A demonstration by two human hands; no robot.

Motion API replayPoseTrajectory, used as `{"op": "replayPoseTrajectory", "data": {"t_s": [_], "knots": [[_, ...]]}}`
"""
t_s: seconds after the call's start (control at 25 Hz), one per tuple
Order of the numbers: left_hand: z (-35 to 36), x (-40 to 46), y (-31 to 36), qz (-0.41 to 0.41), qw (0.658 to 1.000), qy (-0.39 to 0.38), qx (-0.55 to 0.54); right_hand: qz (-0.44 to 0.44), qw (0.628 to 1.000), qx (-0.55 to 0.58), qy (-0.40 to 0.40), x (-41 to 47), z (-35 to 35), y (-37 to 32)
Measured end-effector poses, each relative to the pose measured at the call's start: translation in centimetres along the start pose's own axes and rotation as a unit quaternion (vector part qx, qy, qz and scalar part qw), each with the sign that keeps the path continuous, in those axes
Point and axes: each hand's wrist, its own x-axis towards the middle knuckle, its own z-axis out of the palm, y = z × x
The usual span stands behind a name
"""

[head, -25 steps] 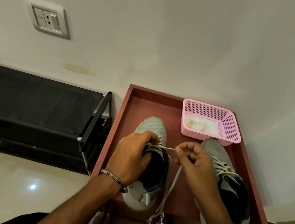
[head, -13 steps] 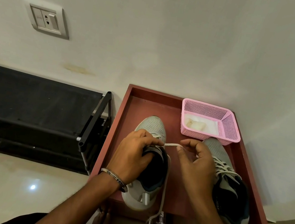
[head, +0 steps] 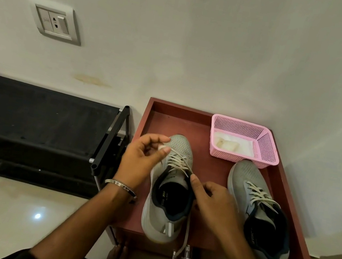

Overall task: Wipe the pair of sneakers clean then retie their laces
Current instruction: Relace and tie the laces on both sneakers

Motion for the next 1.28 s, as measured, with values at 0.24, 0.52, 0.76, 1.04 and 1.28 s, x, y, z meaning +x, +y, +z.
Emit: {"op": "replayPoseTrajectory", "data": {"t_s": [0.24, 0.52, 0.76, 1.04, 1.28], "knots": [[-1.3, 0.1, -0.9, -0.008, 0.97, 0.224, 0.09, 0.031, 0.992, 0.121, -0.035, 0.0, 0.3, -0.5], [-0.8, -0.4, -2.5, 0.014, 0.896, -0.011, 0.444, 0.128, 0.895, 0.423, -0.052, 0.4, 0.9, -2.0], [-0.4, 0.0, -1.9, -0.024, 0.97, 0.029, 0.241, 0.114, 0.88, 0.461, -0.028, 1.0, 1.1, -1.2], [-1.4, 0.6, 0.2, 0.051, 0.976, 0.211, -0.024, 0.094, 0.829, 0.55, 0.025, 1.2, 0.9, -1.0], [-0.7, -1.4, 0.0, 0.121, 0.926, 0.208, 0.291, 0.001, 0.865, 0.498, 0.07, 1.6, 1.0, -1.9]]}}
